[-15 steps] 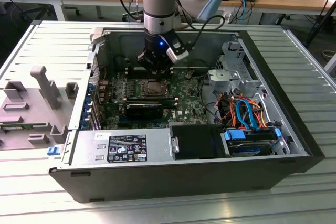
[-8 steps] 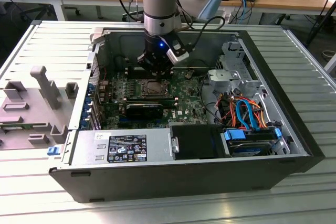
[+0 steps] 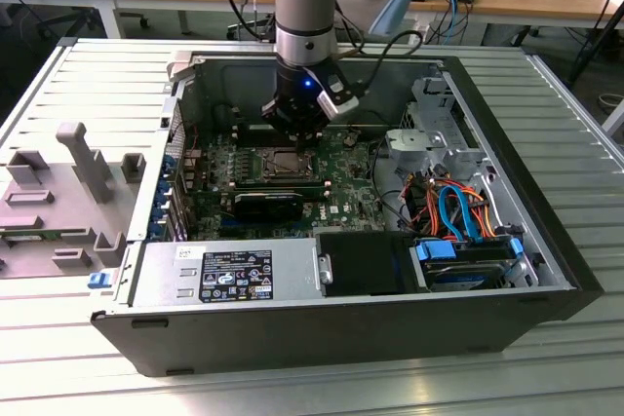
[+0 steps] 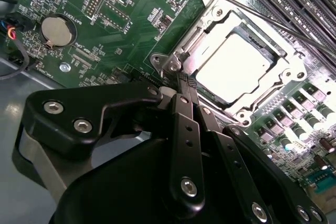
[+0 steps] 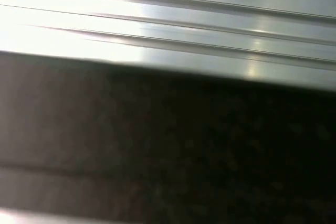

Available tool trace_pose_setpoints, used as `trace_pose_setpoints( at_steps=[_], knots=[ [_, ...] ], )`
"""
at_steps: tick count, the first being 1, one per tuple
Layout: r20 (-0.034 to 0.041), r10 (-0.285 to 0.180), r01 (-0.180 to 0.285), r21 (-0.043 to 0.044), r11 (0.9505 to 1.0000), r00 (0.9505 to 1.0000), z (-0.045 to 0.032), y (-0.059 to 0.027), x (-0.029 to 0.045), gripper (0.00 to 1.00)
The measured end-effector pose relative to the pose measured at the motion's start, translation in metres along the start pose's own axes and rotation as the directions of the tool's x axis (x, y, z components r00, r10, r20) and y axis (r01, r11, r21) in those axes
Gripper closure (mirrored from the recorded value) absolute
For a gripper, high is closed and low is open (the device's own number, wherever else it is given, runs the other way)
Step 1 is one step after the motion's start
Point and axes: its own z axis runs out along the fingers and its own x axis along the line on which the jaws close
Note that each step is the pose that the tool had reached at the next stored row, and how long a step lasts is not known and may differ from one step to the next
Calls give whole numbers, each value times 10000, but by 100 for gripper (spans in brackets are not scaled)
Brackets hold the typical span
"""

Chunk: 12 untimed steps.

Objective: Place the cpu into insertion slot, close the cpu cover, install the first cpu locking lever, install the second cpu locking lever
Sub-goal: 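Install the first cpu locking lever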

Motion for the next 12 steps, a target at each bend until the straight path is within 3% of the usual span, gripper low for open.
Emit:
trace_pose_setpoints(
  at_steps=[7, 8, 9, 10, 12],
  knots=[
    [4, -3, 3, -47, 10000, 10000, 7, -5, 7, 89],
    [22, -1, 1, -47, 10000, 10000, -8, 0, 9, 89],
    [91, 1, 0, -80, 10000, 10000, -63, 5, 10, 89],
    [98, 0, 1, -63, 10000, 10000, -108, 3, 14, 89],
    [156, 0, 1, -54, 10000, 9999, -138, 8, 67, 89]
  ],
)
